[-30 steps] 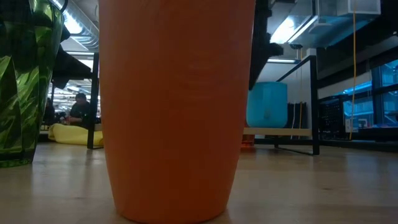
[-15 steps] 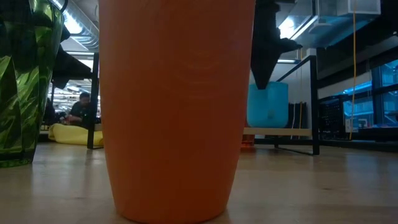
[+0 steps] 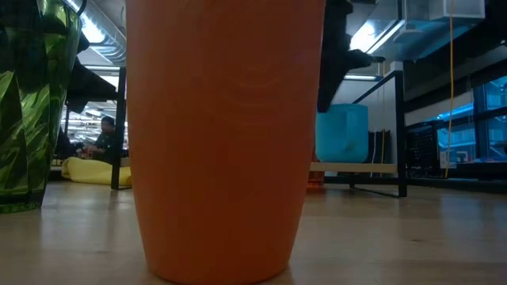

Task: Stack small to large cups/mugs on shelf
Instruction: Put the blue mug on the shelf

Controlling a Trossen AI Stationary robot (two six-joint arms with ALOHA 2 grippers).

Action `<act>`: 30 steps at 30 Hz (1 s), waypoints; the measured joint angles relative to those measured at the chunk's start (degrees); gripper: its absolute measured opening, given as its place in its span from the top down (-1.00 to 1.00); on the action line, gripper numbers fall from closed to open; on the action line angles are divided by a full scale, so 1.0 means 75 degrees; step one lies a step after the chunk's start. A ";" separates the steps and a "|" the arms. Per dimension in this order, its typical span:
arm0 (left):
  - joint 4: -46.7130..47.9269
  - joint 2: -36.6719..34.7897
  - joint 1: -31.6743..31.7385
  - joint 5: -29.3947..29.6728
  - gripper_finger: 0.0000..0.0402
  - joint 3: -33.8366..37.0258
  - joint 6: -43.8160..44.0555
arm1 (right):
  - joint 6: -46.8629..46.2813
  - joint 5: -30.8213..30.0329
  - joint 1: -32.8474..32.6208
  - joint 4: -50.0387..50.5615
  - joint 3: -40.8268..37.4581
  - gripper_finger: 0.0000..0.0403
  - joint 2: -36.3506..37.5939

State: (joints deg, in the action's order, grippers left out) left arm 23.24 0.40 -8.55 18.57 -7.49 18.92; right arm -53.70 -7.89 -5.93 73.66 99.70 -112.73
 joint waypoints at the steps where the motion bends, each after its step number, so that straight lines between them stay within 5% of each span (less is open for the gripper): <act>1: -0.0002 0.0000 -0.0001 0.0000 0.63 0.0002 0.0000 | 0.0003 0.0020 0.0003 -0.0212 0.0000 0.98 0.0000; 30: -0.0002 0.0000 0.0000 -0.0002 0.63 0.0000 0.0000 | -0.0149 -0.0011 0.0038 0.0949 0.0000 0.99 0.0000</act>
State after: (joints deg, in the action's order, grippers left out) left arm 23.22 0.40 -8.55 18.55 -7.49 18.92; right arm -54.82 -7.97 -5.65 80.77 99.70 -112.73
